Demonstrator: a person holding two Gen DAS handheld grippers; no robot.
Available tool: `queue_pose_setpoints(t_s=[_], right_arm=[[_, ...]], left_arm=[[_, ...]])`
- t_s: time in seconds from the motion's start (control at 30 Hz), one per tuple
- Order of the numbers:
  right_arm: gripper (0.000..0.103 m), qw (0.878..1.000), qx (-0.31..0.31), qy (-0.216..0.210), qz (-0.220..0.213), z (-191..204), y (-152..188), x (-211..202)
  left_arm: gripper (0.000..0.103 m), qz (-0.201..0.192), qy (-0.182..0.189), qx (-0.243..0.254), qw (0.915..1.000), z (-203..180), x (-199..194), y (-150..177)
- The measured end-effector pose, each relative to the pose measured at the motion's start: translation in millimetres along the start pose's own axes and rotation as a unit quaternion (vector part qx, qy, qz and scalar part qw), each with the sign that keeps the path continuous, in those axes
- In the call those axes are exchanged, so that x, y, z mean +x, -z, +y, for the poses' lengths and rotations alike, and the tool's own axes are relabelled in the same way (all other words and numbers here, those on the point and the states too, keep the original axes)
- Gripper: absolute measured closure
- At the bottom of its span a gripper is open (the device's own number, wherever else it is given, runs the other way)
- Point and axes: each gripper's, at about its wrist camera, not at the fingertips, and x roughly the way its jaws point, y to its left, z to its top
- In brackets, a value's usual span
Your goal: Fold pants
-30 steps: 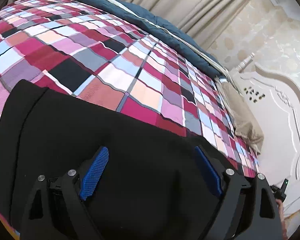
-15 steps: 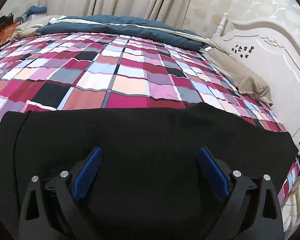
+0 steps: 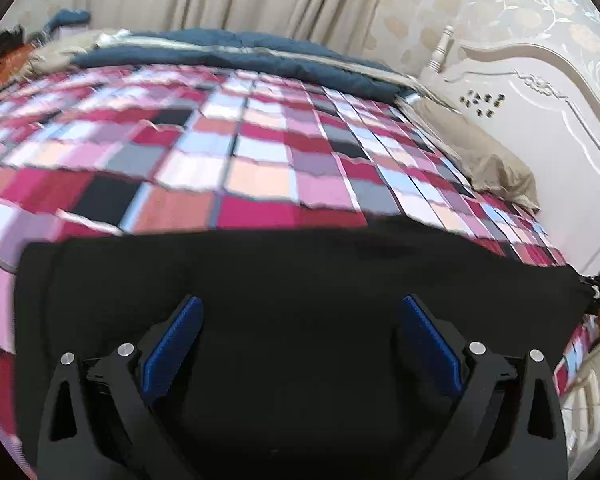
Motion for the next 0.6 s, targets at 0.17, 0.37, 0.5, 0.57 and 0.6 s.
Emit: queue_pose_setpoints(t_s=[0.17,0.37,0.5,0.57,0.6], right_arm=[[0.082,0.999,0.016,0.045,-0.008,-10,10,-7],[0.085,0.996,-0.004,0.077,-0.038,10,19,-17],[0.085,0.993,-0.028,0.094,-0.069,35,26,-27],[0.085,0.989,-0.051,0.106,-0.083,56,31,-29],[0.085,0.987,-0.065,0.114,-0.091,68,35,-31]], left_arm=[[0.005,-0.013,-0.016,-0.015,0.9997,19,-15,-8],[0.005,0.026,-0.007,-0.054,0.9982,44,-7,3],[0.005,0.032,0.000,-0.069,0.9971,47,-4,4],[0.005,0.033,0.006,-0.083,0.9960,50,-3,4],[0.005,0.031,0.010,-0.091,0.9953,52,-3,5]])
